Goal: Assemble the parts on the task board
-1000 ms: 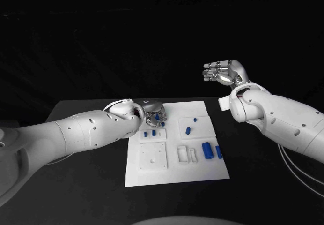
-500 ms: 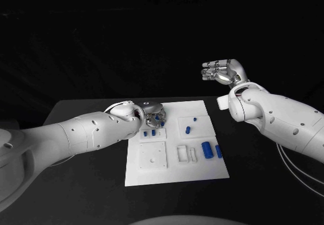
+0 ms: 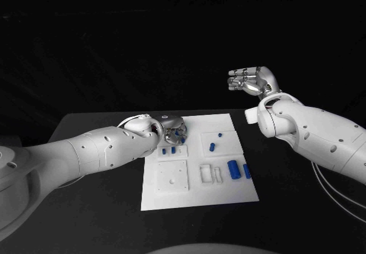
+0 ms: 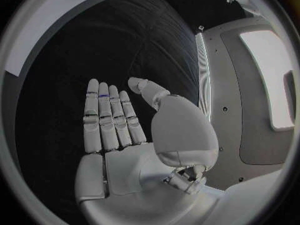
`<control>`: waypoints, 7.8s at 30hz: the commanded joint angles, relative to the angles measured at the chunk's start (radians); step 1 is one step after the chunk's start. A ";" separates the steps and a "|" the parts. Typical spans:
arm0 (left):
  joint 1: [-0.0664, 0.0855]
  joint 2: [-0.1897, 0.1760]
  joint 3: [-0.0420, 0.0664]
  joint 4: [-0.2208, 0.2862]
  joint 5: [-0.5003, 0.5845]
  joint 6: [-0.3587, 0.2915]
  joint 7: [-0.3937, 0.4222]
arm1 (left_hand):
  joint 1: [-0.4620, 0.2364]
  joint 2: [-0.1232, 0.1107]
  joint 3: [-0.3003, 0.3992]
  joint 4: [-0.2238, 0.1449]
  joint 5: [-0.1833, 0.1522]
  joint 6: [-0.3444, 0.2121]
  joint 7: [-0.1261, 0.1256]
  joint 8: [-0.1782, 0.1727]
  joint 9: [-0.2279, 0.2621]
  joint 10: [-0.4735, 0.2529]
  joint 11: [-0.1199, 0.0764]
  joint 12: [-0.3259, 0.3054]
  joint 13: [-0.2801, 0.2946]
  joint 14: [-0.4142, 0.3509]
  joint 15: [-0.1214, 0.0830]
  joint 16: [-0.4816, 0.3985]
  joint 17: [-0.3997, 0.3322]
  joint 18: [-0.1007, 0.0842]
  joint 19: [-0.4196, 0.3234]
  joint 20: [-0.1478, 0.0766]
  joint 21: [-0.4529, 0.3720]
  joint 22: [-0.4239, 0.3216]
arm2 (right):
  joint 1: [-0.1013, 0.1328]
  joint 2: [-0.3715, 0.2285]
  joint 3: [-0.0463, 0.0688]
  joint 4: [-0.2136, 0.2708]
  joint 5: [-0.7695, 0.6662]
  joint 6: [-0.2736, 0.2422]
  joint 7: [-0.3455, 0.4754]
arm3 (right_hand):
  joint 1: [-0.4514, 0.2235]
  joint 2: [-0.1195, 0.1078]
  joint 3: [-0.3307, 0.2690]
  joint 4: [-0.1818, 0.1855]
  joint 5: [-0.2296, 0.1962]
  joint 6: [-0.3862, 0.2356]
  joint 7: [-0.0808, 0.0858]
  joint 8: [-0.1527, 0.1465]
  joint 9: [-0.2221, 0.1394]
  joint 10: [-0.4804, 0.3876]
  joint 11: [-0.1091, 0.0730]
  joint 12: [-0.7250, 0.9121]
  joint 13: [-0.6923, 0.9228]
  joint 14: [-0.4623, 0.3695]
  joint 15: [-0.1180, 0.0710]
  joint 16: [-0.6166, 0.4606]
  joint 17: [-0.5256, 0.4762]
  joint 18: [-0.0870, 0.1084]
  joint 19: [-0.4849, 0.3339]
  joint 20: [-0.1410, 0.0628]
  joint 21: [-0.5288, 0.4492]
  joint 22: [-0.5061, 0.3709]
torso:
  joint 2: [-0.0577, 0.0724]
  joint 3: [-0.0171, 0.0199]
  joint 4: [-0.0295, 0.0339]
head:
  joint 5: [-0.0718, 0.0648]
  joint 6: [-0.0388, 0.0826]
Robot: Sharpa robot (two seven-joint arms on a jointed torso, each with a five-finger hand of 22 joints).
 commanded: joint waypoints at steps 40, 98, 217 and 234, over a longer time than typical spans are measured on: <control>-0.004 -0.095 0.067 0.093 0.099 -0.123 0.039 | 0.003 0.058 -0.024 -0.018 0.023 0.071 -0.003 -0.002 0.000 0.076 -0.014 -0.003 0.000 0.039 -0.003 0.086 0.011 0.013 -0.011 -0.004 0.077 0.021 | 0.000 -0.006 0.001 -0.001 0.005 -0.027 0.016 | -0.005 -0.006 0.009 0.004 0.019 -0.002 -0.001 -0.001 -0.001 -0.004 0.002 -0.007 -0.001 -0.002 0.003 -0.003 -0.001 -0.007 -0.005 -0.003 0.001 -0.001 | -0.002 0.0008 0.0038 | 0.009 0.003; -0.044 -0.172 0.069 0.126 0.116 -0.045 0.007 | 0.006 0.052 -0.019 -0.013 0.024 0.070 -0.002 -0.002 -0.001 0.073 -0.013 -0.003 0.000 0.038 -0.003 0.090 0.007 0.013 -0.013 -0.003 0.078 0.021 | -0.001 -0.012 0.000 -0.008 0.008 -0.014 0.016 | -0.008 -0.002 0.010 0.001 0.021 0.004 -0.002 -0.001 -0.001 -0.001 0.001 -0.006 -0.001 0.000 0.002 -0.003 -0.001 -0.007 -0.002 -0.004 0.001 -0.001 | -0.004 0.0003 0.0085 | 0.020 -0.010; 0.009 -0.307 0.126 0.229 1.006 -0.152 0.182 | -0.005 0.016 -0.095 0.045 -0.061 -0.046 0.030 -0.002 -0.005 -0.005 0.034 -0.002 -0.001 0.011 0.083 -0.782 -0.291 -0.024 -0.143 0.085 -0.313 -0.362 | -0.031 -0.010 -0.045 0.012 -0.942 0.401 -0.313 | -0.016 0.003 -0.165 -0.067 -0.136 0.122 -0.063 0.000 0.005 0.123 -0.077 -0.008 0.004 0.330 -0.162 0.592 0.794 -0.005 0.284 -0.196 0.656 0.524 | -0.004 -0.0006 0.0104 | -0.009 0.011; 0.010 -0.318 0.127 0.262 1.062 -0.161 0.215 | -0.003 0.022 -0.133 0.044 -0.060 -0.049 0.032 -0.002 -0.005 -0.017 0.040 -0.002 -0.001 0.068 0.088 -0.933 -0.245 -0.030 -0.113 0.089 -0.307 -0.594 | -0.057 -0.012 -0.070 0.032 -1.017 0.422 -0.351 | -0.019 -0.019 -0.154 -0.044 -0.137 0.129 -0.062 0.000 0.006 0.132 -0.079 -0.007 0.004 0.330 -0.161 0.617 0.806 -0.011 0.292 -0.196 0.681 0.646 | -0.005 0.0003 0.0091 | -0.005 0.011</control>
